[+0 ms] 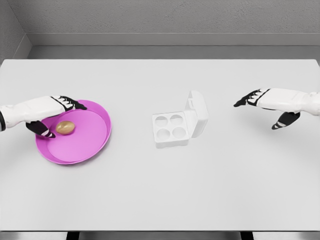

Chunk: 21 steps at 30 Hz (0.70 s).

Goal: Pack egg into the box and close the box lid

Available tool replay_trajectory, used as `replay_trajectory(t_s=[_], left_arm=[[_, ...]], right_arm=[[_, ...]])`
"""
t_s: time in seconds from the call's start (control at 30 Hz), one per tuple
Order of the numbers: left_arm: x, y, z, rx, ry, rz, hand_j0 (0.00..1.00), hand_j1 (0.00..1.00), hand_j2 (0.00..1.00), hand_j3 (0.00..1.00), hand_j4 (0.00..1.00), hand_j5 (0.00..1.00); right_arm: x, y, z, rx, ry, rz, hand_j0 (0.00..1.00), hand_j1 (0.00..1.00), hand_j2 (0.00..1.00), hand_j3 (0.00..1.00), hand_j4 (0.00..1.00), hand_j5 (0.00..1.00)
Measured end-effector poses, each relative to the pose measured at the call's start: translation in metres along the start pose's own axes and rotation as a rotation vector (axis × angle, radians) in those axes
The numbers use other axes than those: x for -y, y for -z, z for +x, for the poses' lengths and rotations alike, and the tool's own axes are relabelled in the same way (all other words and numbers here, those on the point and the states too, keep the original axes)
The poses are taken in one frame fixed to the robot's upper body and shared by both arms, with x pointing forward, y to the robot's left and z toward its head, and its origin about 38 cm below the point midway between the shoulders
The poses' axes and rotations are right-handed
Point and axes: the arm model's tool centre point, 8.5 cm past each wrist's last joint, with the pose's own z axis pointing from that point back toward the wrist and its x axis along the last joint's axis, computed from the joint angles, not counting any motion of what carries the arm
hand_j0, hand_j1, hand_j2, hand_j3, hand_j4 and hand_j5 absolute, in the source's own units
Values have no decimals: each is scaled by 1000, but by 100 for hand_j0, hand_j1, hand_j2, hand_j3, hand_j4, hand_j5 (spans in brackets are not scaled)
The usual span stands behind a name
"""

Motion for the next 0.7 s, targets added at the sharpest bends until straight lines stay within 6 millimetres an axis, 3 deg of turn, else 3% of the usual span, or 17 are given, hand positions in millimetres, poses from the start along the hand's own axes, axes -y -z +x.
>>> replay_trajectory(t_s=[0.7], left_arm=[[3, 0, -2, -5, -8, -6, 100, 100, 100, 100, 100, 100]], right_arm=[[-3, 2, 2, 7, -3, 19, 100, 100, 100, 100, 100, 100]])
